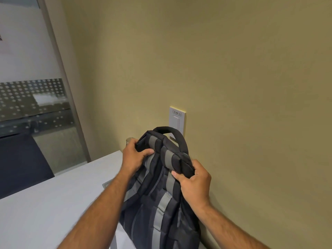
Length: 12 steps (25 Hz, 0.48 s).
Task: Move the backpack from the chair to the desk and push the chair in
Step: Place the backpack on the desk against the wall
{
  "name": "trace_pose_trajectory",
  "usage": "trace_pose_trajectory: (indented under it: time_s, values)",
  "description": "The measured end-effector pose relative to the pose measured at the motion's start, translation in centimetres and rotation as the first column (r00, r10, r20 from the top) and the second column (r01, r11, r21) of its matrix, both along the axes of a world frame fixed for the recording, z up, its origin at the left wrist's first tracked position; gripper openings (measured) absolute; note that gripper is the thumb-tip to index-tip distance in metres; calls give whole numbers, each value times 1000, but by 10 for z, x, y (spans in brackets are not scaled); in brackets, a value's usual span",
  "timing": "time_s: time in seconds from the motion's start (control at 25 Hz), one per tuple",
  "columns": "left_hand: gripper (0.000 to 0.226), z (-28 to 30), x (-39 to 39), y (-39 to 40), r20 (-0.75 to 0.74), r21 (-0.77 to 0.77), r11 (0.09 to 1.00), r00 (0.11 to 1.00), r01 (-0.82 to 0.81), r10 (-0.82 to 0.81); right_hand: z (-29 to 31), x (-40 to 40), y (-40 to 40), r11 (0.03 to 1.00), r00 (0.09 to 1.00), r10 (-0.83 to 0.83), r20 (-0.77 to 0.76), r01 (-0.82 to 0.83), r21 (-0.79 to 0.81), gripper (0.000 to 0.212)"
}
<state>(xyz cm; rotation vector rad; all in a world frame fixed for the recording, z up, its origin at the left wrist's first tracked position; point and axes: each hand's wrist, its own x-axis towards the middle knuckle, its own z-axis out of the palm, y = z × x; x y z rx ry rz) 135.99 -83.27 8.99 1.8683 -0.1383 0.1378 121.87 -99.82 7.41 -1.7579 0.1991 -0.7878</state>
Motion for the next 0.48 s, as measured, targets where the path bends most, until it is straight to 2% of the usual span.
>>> trace_pose_trajectory:
  time_s: [0.32,0.4,0.48]
  values:
    - [69,-14,-4,3,-66,16,997,995,77,-76,-19,1,-5,994,989,-103,-103,98,-48,35]
    - [72,-13,-12,2,-53,39,995,995,90,-88,-16,-4,-7,993,985,-105,-135,96,-67,44]
    - [75,-11,-19,3,-13,91,991,996,94,-93,-11,-6,-11,990,981,-99,-169,80,-113,71]
